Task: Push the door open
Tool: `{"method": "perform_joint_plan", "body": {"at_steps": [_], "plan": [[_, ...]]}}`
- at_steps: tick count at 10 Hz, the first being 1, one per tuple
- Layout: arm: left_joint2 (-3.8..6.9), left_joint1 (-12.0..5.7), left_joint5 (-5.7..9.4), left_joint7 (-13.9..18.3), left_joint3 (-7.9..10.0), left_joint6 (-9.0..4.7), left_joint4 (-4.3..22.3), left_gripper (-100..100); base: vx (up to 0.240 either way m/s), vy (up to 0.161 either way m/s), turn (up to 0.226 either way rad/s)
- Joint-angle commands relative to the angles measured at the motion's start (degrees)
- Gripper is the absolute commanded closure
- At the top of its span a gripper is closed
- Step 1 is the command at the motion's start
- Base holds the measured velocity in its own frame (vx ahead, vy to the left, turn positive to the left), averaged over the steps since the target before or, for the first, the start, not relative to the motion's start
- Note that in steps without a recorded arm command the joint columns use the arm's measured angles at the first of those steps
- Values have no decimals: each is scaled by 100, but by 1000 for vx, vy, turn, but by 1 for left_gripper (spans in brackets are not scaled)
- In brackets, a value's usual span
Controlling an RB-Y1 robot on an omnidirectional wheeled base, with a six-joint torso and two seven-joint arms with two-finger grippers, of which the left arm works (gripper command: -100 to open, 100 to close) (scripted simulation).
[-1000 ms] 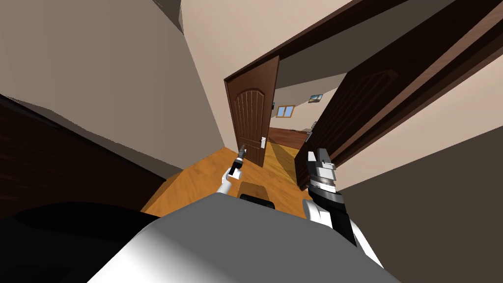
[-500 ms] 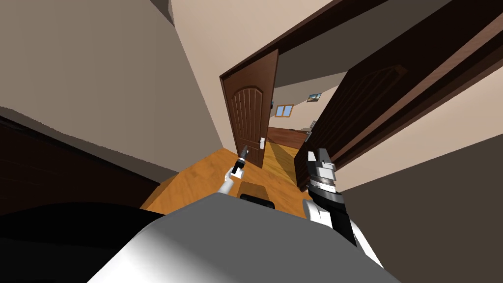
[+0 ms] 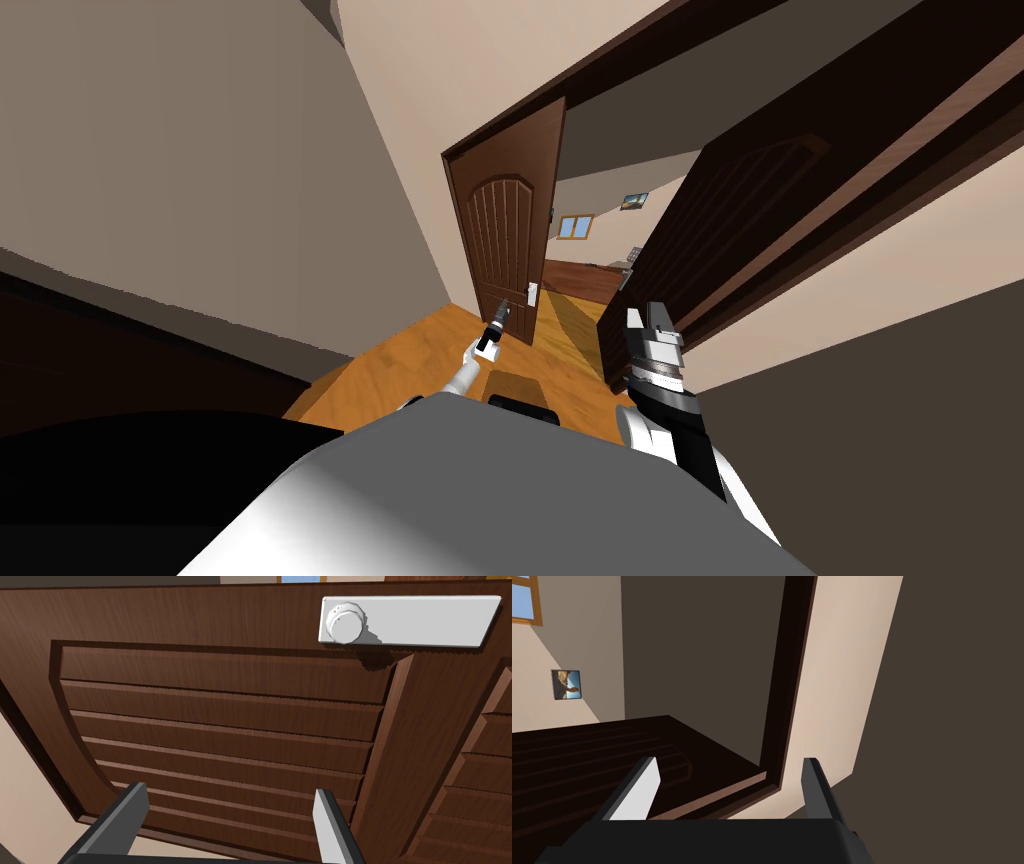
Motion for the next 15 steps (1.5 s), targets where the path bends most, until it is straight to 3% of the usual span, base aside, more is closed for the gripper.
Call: {"method": "perform_joint_plan", "body": {"at_steps": [1, 5, 6, 15], "plan": [[-19, -151, 24, 17, -52, 8, 276, -100, 109, -1, -41], [-62, -505, 82, 62, -162, 26, 889, -100, 96, 9, -37], [-62, -505, 82, 62, -162, 26, 889, -100, 69, 1, -9], [-183, -1116, 181, 138, -352, 57, 1947, -100, 78, 9, -29]]}}
